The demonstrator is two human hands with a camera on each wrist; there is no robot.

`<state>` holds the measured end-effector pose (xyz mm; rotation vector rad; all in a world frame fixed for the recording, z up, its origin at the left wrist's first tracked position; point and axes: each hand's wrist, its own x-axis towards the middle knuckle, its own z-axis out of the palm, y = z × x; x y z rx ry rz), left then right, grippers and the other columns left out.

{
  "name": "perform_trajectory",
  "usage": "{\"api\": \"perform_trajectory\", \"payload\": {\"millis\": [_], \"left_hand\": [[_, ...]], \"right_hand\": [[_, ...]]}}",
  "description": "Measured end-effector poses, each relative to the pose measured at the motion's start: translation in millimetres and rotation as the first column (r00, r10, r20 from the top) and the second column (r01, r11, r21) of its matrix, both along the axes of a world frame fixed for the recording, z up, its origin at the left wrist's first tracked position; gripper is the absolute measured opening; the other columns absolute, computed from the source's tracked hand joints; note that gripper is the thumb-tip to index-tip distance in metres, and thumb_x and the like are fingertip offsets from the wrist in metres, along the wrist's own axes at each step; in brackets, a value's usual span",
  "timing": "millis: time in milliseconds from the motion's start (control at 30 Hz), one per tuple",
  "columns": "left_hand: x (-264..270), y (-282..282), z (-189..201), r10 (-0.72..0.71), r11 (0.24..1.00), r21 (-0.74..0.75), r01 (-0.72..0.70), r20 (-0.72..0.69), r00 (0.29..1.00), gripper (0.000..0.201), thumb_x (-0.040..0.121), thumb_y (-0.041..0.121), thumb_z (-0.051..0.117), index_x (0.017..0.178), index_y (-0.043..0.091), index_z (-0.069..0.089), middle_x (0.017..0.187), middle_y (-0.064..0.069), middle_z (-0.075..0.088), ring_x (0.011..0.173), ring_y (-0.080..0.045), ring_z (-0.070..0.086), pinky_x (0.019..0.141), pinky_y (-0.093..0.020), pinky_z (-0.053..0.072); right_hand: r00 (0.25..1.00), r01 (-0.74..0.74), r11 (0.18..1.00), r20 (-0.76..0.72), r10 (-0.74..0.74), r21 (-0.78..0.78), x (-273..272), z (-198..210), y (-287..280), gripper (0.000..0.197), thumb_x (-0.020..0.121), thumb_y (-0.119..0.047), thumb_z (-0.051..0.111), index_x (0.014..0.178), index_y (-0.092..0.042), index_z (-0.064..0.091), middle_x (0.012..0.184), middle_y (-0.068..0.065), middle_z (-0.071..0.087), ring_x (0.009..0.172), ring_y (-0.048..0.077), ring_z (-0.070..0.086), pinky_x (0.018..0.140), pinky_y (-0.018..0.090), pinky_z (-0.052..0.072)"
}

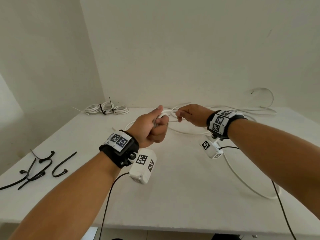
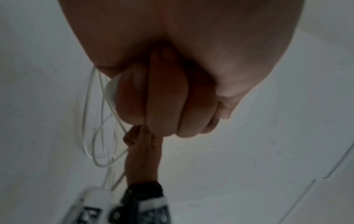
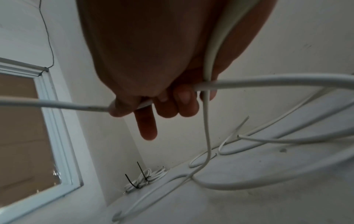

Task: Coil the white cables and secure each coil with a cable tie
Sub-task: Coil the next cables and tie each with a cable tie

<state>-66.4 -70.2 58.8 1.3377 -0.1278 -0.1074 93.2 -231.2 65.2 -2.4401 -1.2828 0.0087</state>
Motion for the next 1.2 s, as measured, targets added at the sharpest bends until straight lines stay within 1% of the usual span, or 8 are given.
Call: {"api": "perform_trajectory", "payload": {"millis": [167, 367, 533, 733, 933, 1033, 1133, 1200], "left_hand": [[4.1, -1.4, 18.9, 0.063, 0.994, -0.093, -0.051, 0.131, 0.989, 0.053, 0.101, 0.053, 0.026, 0.059, 0.023, 0.04, 0.042, 0.01, 0.021, 0.042, -0.013, 0.005, 0.042, -0.025, 0.01], [11.9, -0.3, 27.7, 0.203, 0.978, -0.081, -0.193, 0.15, 0.968, 0.046, 0.105, 0.046, 0.023, 0.069, 0.021, 0.035, 0.047, 0.01, 0.024, 0.045, -0.012, 0.008, 0.046, -0.026, 0.013], [28.4, -2.0, 23.9, 0.353, 0.934, -0.038, -0.354, 0.24, 0.904, 0.039, 0.107, 0.038, 0.028, 0.075, 0.018, 0.038, 0.051, 0.006, 0.028, 0.041, -0.011, 0.022, 0.048, -0.025, 0.021], [48.2, 6.1, 10.9, 0.383, 0.695, 0.424, -0.581, 0.465, 0.798, 0.041, 0.107, 0.036, 0.033, 0.07, 0.016, 0.035, 0.053, 0.009, 0.034, 0.045, -0.009, 0.032, 0.05, -0.022, 0.031], [48.9, 8.6, -11.7, 0.263, 0.481, 0.668, -0.568, 0.509, 0.82, 0.039, 0.106, 0.033, 0.038, 0.074, 0.01, 0.044, 0.065, -0.002, 0.047, 0.059, -0.016, 0.044, 0.065, -0.037, 0.045], [47.3, 7.3, -14.8, 0.189, 0.395, 0.752, -0.528, 0.496, 0.847, 0.038, 0.106, 0.032, 0.038, 0.075, 0.01, 0.044, 0.075, -0.008, 0.052, 0.069, -0.022, 0.051, 0.074, -0.042, 0.048], [43.3, 8.3, -14.8, 0.099, 0.308, 0.831, -0.463, 0.455, 0.885, 0.046, 0.107, 0.035, 0.033, 0.082, 0.002, 0.055, 0.078, -0.012, 0.065, 0.073, -0.026, 0.062, 0.075, -0.038, 0.05], [39.9, 13.1, -19.3, 0.042, 0.202, 0.88, -0.43, 0.431, 0.902, 0.056, 0.107, 0.038, 0.029, 0.075, 0.006, 0.062, 0.067, -0.004, 0.067, 0.062, -0.02, 0.063, 0.068, -0.033, 0.049]], "right_hand": [[1.0, -0.01, 0.998, -0.008, 0.011, 0.061, -7.8, -7.0, 3.1, 0.052, 0.104, -0.049, 0.032, 0.079, -0.014, 0.06, 0.064, -0.003, 0.049, 0.058, 0.015, 0.045, 0.06, 0.028, 0.037], [0.998, -0.046, 0.999, -0.03, 0.046, 0.005, -29.2, -17.8, 6.1, 0.049, 0.105, -0.045, 0.03, 0.083, -0.016, 0.062, 0.068, -0.007, 0.049, 0.062, 0.009, 0.047, 0.06, 0.023, 0.034], [0.994, -0.108, 0.993, 0.014, 0.109, -0.052, -47.2, -26.7, 14.0, 0.028, 0.105, -0.031, 0.035, 0.094, -0.024, 0.06, 0.076, -0.008, 0.059, 0.07, 0.009, 0.056, 0.069, 0.029, 0.042], [0.98, -0.199, 0.978, -0.019, 0.198, -0.06, -64.2, -32.5, 16.4, 0.02, 0.103, -0.02, 0.038, 0.114, -0.017, 0.054, 0.076, -0.007, 0.058, 0.064, 0.008, 0.055, 0.061, 0.023, 0.041], [0.962, -0.262, 0.96, 0.045, 0.268, -0.099, -62.2, -33.4, 20.8, 0.029, 0.104, -0.026, 0.037, 0.117, -0.014, 0.06, 0.102, 0.001, 0.069, 0.09, 0.02, 0.065, 0.086, 0.039, 0.053], [0.958, -0.274, 0.958, 0.067, 0.28, -0.081, -59.2, -37.0, 20.4, 0.031, 0.104, -0.028, 0.038, 0.115, -0.013, 0.064, 0.105, 0.006, 0.071, 0.092, 0.024, 0.066, 0.087, 0.043, 0.053], [0.948, -0.302, 0.952, 0.091, 0.305, -0.044, -60.0, -38.3, 17.0, 0.027, 0.102, -0.025, 0.044, 0.117, -0.015, 0.064, 0.102, 0.002, 0.072, 0.087, 0.019, 0.066, 0.084, 0.037, 0.054], [0.94, -0.321, 0.946, 0.103, 0.325, -0.053, -59.3, -36.5, 12.9, 0.023, 0.098, -0.021, 0.051, 0.117, -0.018, 0.064, 0.089, -0.013, 0.067, 0.073, 0.006, 0.059, 0.075, 0.024, 0.049]]}}
